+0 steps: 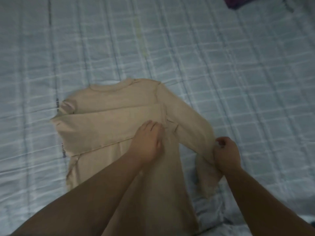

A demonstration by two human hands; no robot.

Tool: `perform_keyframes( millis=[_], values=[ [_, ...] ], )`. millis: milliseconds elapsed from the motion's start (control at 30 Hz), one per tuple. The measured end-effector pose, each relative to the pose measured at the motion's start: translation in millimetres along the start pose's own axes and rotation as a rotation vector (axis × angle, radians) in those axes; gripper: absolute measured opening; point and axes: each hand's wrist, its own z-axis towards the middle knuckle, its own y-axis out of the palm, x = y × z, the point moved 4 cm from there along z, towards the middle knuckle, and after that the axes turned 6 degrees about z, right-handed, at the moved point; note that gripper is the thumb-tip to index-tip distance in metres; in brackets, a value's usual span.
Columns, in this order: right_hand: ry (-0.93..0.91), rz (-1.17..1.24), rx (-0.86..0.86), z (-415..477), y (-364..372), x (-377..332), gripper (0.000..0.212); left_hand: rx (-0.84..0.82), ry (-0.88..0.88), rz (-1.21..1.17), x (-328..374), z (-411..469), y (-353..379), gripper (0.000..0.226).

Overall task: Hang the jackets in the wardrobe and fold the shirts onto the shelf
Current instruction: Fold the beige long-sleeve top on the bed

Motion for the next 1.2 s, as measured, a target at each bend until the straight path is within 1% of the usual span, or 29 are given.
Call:
perform_keyframes(
  millis=[67, 100, 267, 333, 400, 433, 500, 567, 667, 767, 833, 867, 900, 967, 1000, 1033, 1100, 1200],
  values=[
    [0.059, -0.001, -0.044, -5, -4, 24, 0.045, -0.026, 0.062, -0.008, 31, 17, 4, 0.050],
    [0.083, -0.001, -0.068, -10, -3, 32, 0.045, -0.048, 0.086, -0.012, 45, 23, 7, 0.050],
    [0.146, 0.059, -0.156, -25, -4, 61, 0.022, -0.161, 0.232, -0.013, 99, 55, 23, 0.046],
    [0.170, 0.136, -0.205, -29, -6, 65, 0.022, -0.179, 0.261, -0.054, 111, 72, 27, 0.043],
    [0.183, 0.205, -0.243, -32, -5, 69, 0.023, -0.239, 0.257, -0.070, 121, 90, 36, 0.045],
    [0.178, 0.210, -0.258, -33, -4, 70, 0.020, -0.280, 0.260, -0.062, 126, 97, 42, 0.049],
    [0.121, 0.160, -0.262, -34, -1, 73, 0.019, -0.353, 0.267, -0.030, 133, 105, 54, 0.056],
    [0.098, 0.192, -0.262, -37, 3, 71, 0.027, -0.375, 0.254, -0.008, 139, 106, 62, 0.056],
    [0.092, 0.243, -0.274, -40, 11, 67, 0.028, -0.369, 0.196, -0.028, 143, 105, 65, 0.063],
    [0.055, 0.116, -0.263, -42, 17, 59, 0.018, -0.397, 0.172, -0.038, 145, 106, 66, 0.075],
    [-0.036, 0.069, -0.257, -45, 22, 50, 0.024, -0.411, 0.156, -0.049, 143, 111, 66, 0.076],
    [-0.029, 0.071, -0.257, -46, 24, 48, 0.027, -0.418, 0.139, -0.055, 141, 114, 67, 0.074],
    [0.030, 0.107, -0.258, -45, 21, 48, 0.026, -0.422, 0.126, -0.051, 139, 118, 66, 0.068],
    [0.161, 0.331, -0.260, -38, 6, 51, 0.020, -0.426, 0.127, -0.019, 138, 129, 63, 0.052],
    [0.187, 0.453, -0.247, -33, -6, 54, 0.017, -0.431, 0.127, 0.000, 139, 134, 59, 0.043],
    [0.188, 0.511, -0.222, -26, -20, 56, 0.014, -0.441, 0.116, 0.013, 140, 140, 53, 0.034],
    [0.118, 0.482, -0.167, -11, -52, 61, 0.007, -0.457, 0.082, 0.008, 145, 150, 42, 0.023],
    [0.006, 0.359, -0.101, 20, -94, 64, 0.020, -0.424, 0.070, -0.052, 152, 163, 30, 0.020]
  ],
)
